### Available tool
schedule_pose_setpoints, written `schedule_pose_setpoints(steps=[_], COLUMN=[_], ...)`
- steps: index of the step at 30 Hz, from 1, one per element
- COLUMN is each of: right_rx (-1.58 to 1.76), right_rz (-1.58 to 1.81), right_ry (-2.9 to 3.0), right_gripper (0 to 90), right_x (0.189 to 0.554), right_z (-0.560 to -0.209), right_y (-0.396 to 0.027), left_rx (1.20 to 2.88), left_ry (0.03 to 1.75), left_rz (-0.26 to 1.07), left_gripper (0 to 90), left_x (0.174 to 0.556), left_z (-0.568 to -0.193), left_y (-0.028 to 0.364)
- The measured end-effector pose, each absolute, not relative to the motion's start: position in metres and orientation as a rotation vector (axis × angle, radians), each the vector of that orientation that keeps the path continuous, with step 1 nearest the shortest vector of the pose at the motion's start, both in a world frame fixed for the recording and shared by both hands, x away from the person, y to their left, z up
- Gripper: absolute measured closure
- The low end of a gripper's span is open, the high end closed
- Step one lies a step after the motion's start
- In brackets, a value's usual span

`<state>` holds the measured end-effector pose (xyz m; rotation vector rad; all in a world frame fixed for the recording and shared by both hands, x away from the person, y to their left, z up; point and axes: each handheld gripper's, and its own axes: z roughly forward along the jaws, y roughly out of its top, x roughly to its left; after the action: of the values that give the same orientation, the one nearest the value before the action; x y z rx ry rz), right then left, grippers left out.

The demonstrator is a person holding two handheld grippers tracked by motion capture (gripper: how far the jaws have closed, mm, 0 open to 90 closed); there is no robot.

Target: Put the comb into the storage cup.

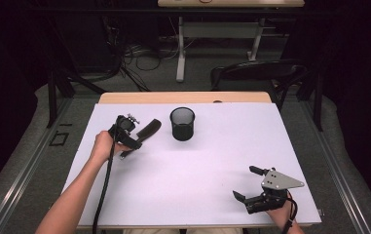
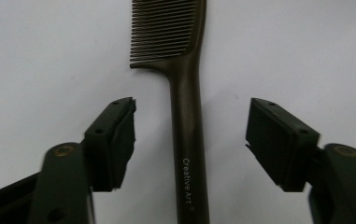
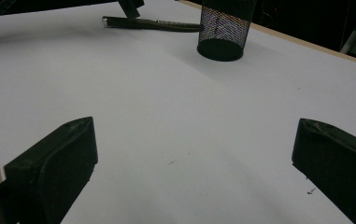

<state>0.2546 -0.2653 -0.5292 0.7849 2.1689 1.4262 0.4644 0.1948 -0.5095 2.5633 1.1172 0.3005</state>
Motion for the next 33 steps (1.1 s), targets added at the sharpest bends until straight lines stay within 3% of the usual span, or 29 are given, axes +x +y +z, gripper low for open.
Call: schedule_pose_setpoints(steps=[2,4,16,33], right_rx=[0.785,0.785,0.783,0.782], right_rz=[1.426,1.426,1.427,1.429], right_ry=[2.17,2.172,2.18,2.187], right_gripper=[0.0,0.0,0.0,0.0], right_x=[0.255,0.254,0.255,0.255], right_z=[-0.529,-0.529,-0.53,-0.53], right_y=[-0.265,-0.265,-0.265,-0.265], left_rx=[2.562,2.57,2.597,2.641], left_ry=[1.127,1.136,1.195,1.239], left_rz=[0.295,0.295,0.247,0.18], left_gripper=[37.1,45.1,62.4,70.7], left_x=[0.466,0.468,0.48,0.488], left_z=[-0.51,-0.511,-0.517,-0.527], left_y=[0.192,0.19,0.185,0.181])
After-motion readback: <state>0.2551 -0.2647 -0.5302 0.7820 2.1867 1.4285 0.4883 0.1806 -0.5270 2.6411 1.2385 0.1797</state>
